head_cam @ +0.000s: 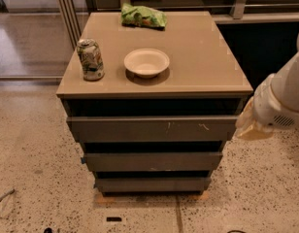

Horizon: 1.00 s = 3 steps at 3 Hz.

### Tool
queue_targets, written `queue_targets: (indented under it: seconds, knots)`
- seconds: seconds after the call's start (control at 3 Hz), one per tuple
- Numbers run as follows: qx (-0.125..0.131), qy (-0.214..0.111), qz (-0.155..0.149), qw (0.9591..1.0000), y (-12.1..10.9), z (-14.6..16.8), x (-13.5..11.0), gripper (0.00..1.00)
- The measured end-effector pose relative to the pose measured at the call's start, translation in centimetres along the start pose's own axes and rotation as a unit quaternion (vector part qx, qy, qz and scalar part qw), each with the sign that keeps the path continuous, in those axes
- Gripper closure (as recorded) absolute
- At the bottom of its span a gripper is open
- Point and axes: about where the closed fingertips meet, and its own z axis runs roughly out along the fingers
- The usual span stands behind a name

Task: Open bottom drawer

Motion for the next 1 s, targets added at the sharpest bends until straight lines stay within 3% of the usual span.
queue_targets:
  seconds: [0.33,1.0]
  knots:
    - [-0.059,-0.026,0.034,0.9973,1.9,13.2,2.9,0.98]
    - [-0.062,-0.036,0.03,0.997,2.2,16.6,4.1,1.0]
